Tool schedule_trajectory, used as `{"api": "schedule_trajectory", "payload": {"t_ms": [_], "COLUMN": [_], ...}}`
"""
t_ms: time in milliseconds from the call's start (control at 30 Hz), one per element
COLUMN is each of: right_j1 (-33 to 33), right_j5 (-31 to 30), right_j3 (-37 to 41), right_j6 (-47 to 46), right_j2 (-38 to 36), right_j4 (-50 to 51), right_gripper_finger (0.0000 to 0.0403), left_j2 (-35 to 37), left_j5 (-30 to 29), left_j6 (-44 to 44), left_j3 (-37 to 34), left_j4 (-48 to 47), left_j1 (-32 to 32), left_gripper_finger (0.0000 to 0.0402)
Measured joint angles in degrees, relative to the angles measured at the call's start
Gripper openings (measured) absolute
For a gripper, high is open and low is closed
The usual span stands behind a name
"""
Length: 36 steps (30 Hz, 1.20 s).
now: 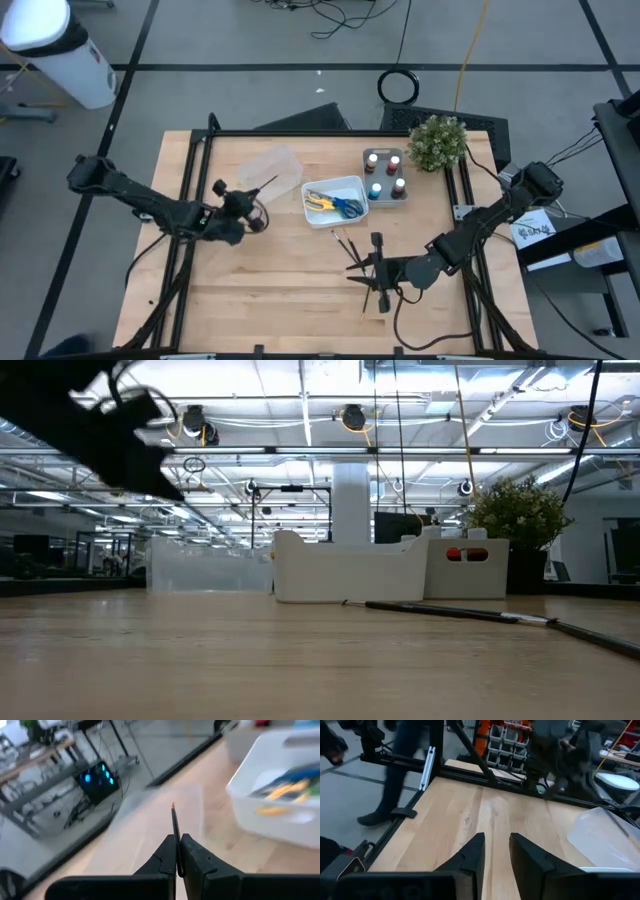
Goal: Pick & Place Paint Supplies
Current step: Put the bottom left gold paint brush in the transparent bin, then put the bottom gold paint brush in the transparent bin
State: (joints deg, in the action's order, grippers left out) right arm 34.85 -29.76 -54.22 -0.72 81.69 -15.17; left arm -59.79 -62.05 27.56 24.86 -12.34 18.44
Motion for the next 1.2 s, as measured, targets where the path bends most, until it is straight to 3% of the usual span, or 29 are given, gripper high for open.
{"api": "schedule_trajectory", "payload": {"t_ms": [167,300,733,1000,1200], "right_j1": [-0.12,-0.28,-0.26,-0.22,0.55], "right_j5": [-0.04,-0.08,0.14,17.75,18.09], "right_j3": [0.0,0.0,0.0,-0.01,-0.02], "right_j6": [0.14,0.04,-1.59,-3.32,-3.61], "right_j2": [0.0,0.0,0.0,1.49,6.77], "right_j4": [-0.05,-0.03,-0.01,-2.57,-6.02], "right_gripper_finger": [0.0077,0.0075,0.008,0.0078,0.0077], "left_j2": [-0.04,-0.8,0.16,1.47,1.42], "left_j5": [6.04,8.0,9.72,21.92,24.31], "left_j6": [-12.6,-16.85,-12.7,-17.49,-18.46], "left_j3": [-7.16,-10.47,-10.51,-10.41,-10.41], "left_j4": [17.78,29.58,34.57,47.84,48.46], "left_j1": [-6.63,-9.11,-8.42,-5.47,-4.72], "left_gripper_finger": [0.0018,0.0064,0.0191,0.0209,0.0209]}}
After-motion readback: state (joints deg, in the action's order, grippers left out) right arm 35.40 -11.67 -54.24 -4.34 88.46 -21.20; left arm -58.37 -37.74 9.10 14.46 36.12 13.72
